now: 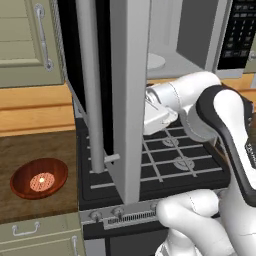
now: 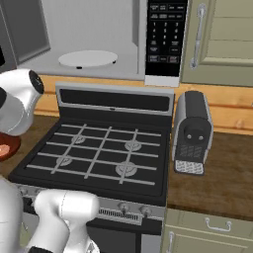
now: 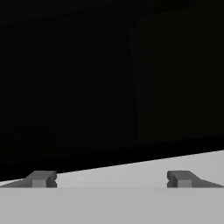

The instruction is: Open the microwave, place the bowl with waffle inside the microwave, then close the microwave door and turn it on.

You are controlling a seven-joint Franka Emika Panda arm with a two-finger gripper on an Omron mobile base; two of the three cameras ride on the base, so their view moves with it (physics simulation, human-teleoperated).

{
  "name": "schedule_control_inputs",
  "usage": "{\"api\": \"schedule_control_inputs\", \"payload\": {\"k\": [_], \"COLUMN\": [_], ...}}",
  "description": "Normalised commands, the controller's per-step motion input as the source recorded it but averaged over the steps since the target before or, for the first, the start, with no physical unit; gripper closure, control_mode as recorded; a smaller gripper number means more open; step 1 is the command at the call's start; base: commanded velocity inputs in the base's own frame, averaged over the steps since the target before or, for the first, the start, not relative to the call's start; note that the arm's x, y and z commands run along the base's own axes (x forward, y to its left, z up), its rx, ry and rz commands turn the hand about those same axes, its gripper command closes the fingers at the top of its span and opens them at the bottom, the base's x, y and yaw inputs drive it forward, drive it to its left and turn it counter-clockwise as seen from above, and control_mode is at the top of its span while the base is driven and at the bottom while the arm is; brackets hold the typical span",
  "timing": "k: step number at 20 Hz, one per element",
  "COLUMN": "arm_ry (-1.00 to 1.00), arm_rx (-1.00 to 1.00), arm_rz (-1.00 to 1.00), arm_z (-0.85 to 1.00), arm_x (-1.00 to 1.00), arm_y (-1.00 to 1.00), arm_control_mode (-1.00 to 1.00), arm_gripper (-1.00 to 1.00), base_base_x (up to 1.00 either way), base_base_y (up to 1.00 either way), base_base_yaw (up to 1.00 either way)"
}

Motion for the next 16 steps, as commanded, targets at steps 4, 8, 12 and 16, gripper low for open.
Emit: {"api": "schedule_control_inputs", "payload": {"k": [4, 8, 12, 16], "arm_ry": [0.12, 0.47, 0.48, 0.63], "arm_rx": [0.09, 0.12, 0.00, 0.00], "arm_rz": [-0.27, -0.61, -0.55, -0.18], "arm_z": [0.00, -0.26, -0.75, -0.92], "arm_x": [0.09, 0.00, 0.30, 0.88], "arm_y": [-0.62, -0.70, -0.14, -0.10], "arm_control_mode": [-1.00, -1.00, -1.00, -1.00], "arm_gripper": [-1.00, -1.00, -1.00, -1.00], "base_base_x": [0.00, 0.00, 0.00, 0.00], "base_base_y": [0.00, 0.00, 0.00, 0.00], "base_base_yaw": [0.00, 0.00, 0.00, 0.00]}}
